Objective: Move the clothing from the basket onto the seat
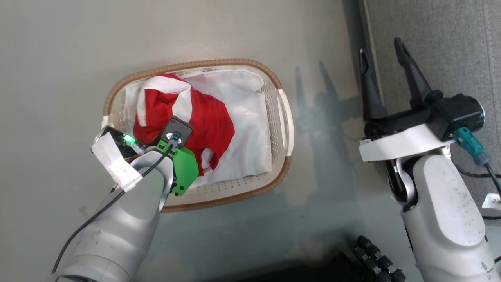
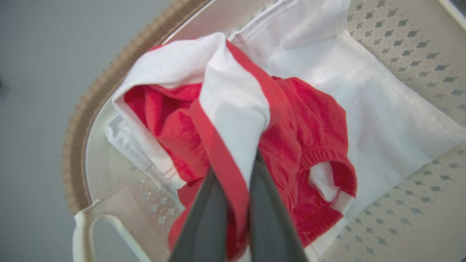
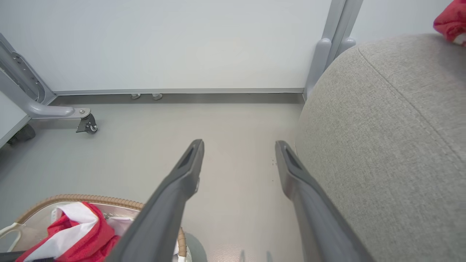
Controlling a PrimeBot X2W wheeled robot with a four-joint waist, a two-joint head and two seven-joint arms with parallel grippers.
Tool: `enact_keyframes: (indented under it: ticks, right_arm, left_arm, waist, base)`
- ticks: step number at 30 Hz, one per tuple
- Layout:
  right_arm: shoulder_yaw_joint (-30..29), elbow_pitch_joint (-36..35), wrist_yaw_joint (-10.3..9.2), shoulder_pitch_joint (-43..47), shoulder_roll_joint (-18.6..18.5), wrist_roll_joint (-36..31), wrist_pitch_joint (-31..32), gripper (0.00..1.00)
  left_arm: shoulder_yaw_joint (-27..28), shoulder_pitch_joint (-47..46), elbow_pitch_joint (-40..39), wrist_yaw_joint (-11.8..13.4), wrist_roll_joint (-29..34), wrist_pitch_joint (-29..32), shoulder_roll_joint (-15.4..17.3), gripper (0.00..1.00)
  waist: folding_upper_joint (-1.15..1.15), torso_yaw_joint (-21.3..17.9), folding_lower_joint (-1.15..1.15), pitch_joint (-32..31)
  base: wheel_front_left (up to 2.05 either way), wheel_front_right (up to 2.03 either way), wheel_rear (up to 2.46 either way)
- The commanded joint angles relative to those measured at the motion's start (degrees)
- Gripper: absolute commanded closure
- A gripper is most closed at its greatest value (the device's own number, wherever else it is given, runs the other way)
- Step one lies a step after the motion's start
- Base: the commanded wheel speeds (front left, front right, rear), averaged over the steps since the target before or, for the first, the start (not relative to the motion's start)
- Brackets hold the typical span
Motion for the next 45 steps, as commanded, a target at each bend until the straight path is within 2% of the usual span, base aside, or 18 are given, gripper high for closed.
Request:
enact_keyframes:
  ticks: [1, 5, 10, 11, 19, 27, 39, 45]
  right_arm:
    - [-0.36, 0.66, -0.07, 1.14, -0.22, -0.37, -0.02, 0.00]
    - [-0.97, 2.30, -0.07, 2.86, -0.22, -1.24, -0.02, 0.00]
    - [-1.97, 4.35, -0.07, 5.54, -0.23, -2.42, -0.02, 0.00]
    - [-2.23, 5.31, -0.07, 6.93, -0.22, -2.72, -0.02, 0.00]
    - [-1.86, 8.09, -0.07, 11.87, -0.23, -4.10, -0.02, 0.00]
    - [-1.22, 9.93, -0.07, 15.84, -0.23, -4.31, -0.02, 0.00]
    - [3.59, 10.09, -0.07, 14.82, -0.23, -3.73, -0.02, 0.00]
    - [9.09, 9.43, -0.07, 11.53, -0.21, -1.22, -0.02, 0.00]
  left_arm:
    - [-0.36, 1.08, -0.97, -0.43, -0.48, -0.92, -0.03, 1.00]
    - [-1.45, 3.21, -5.40, -2.04, -2.90, -2.91, -0.03, 1.00]
    - [-2.80, 5.00, -10.36, -2.58, -3.83, -3.87, -0.03, 1.00]
    - [-3.27, 5.74, -12.51, -2.77, -3.92, -4.06, 0.01, 1.00]
    - [-4.60, 7.85, -24.75, -3.88, -3.21, -4.00, 2.51, 1.00]
    - [-3.99, 5.16, -31.03, -5.08, -5.59, -3.35, 4.22, 1.00]
    - [-1.63, -1.15, -38.76, -6.00, -10.50, 2.08, 6.72, 1.00]
    - [-0.98, -2.09, -42.07, -5.81, -11.99, 4.16, 6.63, 1.00]
  waist:
    - [0.00, 1.72, -0.01, -4.21]
    - [0.00, 3.02, -0.01, -8.90]
    - [0.00, 4.79, -0.01, -15.34]
    - [0.00, 5.44, -0.01, -18.45]
    - [0.00, 6.86, -0.01, -29.35]
    - [0.00, 7.14, -0.01, -37.90]
    - [0.00, 5.76, -0.01, -42.90]
    - [0.00, 5.37, -0.01, -43.47]
  base:
    - [0.00, 0.00, 0.00]
    - [0.00, 0.00, 0.00]
    - [0.00, 0.00, 0.00]
    - [0.00, 0.00, 0.00]
    - [0.00, 0.00, 0.00]
    - [0.00, 0.00, 0.00]
    - [0.00, 0.00, 0.00]
    - [0.00, 0.00, 0.00]
